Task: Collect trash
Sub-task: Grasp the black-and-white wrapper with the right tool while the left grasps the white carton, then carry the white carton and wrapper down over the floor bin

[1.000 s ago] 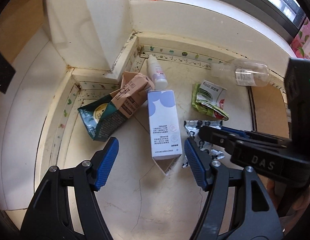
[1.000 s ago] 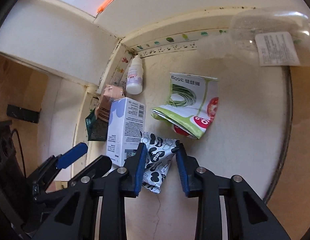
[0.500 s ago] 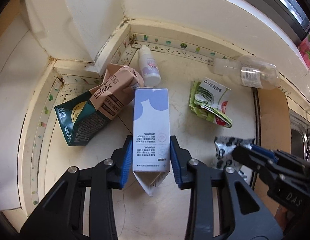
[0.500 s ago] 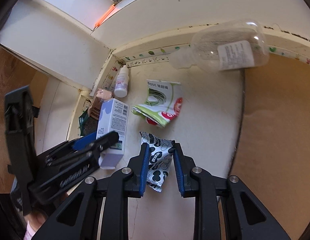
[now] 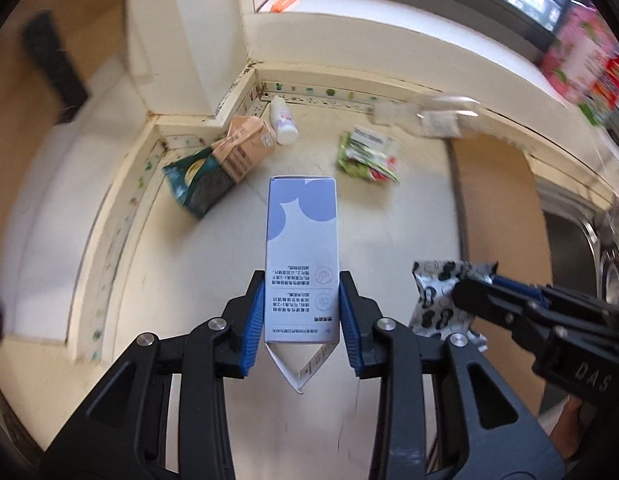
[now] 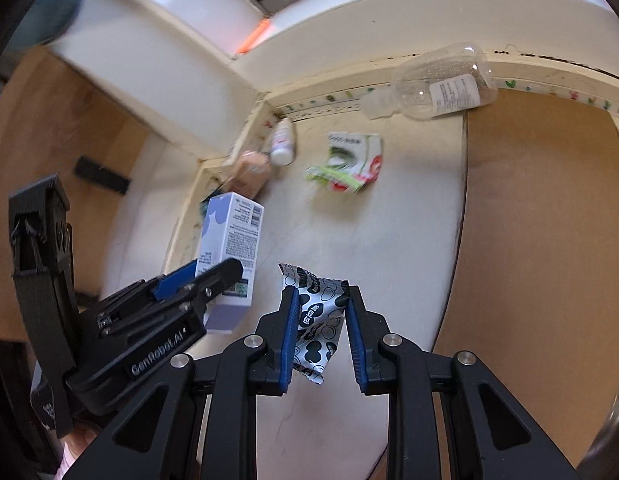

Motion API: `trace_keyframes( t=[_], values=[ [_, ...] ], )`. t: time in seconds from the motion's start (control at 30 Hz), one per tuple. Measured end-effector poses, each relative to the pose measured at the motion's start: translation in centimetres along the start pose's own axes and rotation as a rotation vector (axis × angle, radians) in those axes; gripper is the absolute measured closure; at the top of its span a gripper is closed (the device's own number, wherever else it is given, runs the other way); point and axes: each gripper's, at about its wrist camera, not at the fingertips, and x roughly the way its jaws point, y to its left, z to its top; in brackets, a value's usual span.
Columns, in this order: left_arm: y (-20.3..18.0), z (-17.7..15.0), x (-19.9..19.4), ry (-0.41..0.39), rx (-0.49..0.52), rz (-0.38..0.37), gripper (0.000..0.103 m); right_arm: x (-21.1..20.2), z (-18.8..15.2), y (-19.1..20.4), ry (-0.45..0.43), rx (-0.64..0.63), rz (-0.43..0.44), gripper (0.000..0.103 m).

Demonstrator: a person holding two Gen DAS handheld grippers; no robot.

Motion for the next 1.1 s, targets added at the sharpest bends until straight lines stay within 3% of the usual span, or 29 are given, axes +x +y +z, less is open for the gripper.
trace_keyframes(
  t=[0.27, 0.6, 0.87, 1.1],
  values=[
    [0.4, -8.4, -9.1, -0.066, 0.048, -0.068, 0.072, -6.5, -9.0, 4.6, -0.070, -0.020, 0.009, 0.080],
    [2.2, -21.8, -18.8, -0.117, 0.100, -0.116, 0.072, -12.9, -25.1, 11.4, -0.153, -0.064, -0.007, 0.080],
    [4.4, -34.2, -23.2, -0.117, 0.103, -0.162, 0.072, -13.7, -38.8, 14.2, -0.135, -0.085, -0.041, 0.080],
    [5.1, -43.7, -22.8, -0.071, 0.107, -0.168, 0.072, -11.5, -50.0, 12.7, -0.047, -0.024, -0.094, 0.080]
  ],
)
